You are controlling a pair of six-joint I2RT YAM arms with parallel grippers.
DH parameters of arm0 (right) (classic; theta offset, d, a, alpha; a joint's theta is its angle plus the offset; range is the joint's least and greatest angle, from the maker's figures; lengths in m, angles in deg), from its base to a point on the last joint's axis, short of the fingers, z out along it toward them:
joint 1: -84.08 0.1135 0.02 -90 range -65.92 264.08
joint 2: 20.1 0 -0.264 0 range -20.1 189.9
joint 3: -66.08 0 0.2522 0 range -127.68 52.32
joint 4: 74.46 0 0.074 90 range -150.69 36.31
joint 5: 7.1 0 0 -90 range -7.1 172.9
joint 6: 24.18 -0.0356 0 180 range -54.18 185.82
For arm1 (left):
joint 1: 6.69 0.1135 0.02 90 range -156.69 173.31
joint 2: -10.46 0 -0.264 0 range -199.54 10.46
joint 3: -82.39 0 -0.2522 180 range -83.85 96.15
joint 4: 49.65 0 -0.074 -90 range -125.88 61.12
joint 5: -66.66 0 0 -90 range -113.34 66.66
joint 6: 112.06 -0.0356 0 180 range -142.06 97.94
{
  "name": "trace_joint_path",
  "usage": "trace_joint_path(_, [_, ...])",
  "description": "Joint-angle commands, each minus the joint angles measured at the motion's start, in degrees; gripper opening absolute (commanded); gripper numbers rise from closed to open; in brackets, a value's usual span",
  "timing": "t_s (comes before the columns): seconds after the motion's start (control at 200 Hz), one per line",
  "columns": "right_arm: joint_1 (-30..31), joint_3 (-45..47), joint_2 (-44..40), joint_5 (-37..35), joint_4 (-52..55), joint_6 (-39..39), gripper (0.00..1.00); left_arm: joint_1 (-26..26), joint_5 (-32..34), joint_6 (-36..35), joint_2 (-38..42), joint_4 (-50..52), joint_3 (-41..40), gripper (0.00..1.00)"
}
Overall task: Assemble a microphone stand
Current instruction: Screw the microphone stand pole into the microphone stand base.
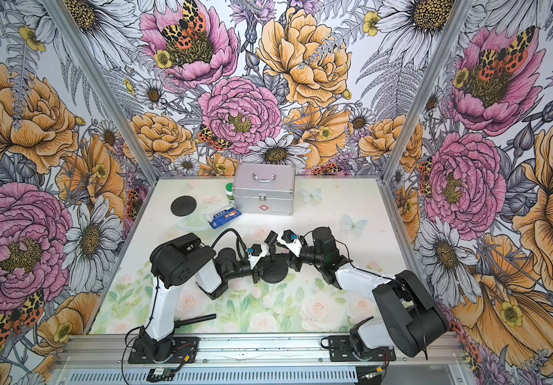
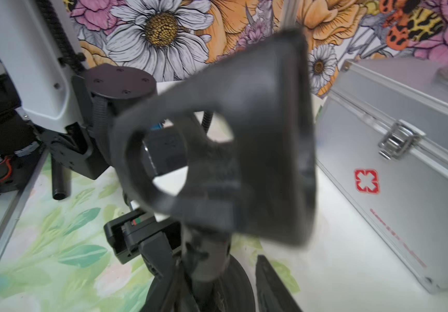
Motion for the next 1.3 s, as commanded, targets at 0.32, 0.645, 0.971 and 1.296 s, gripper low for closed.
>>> trace_joint_path(0.32, [-0.9, -13.6, 7.1, 14.2, 24.9, 14.7, 0.01, -0.9, -1.8, -1.3, -1.1, -0.1, 0.8, 0.23])
trace_joint_path(0.645, [16.0, 12.7, -4.9, -65.0, -11.7, -28.6, 0.00, -0.4, -0.9, -1.0, -1.6, -0.1, 0.8, 0.24])
trace_joint_path(0.971, [11.2, 8.3, -4.7, -17.9, -5.0, -7.3, 0.36, 0.1, -1.7, -0.5, -1.7, 0.0, 1.2, 0.23])
trace_joint_path(1.296, [-1.0, -6.4, -1.4, 9.3, 21.7, 9.1, 0.36, 0.3, -4.9, -1.4, -1.6, -0.1, 0.8, 0.22])
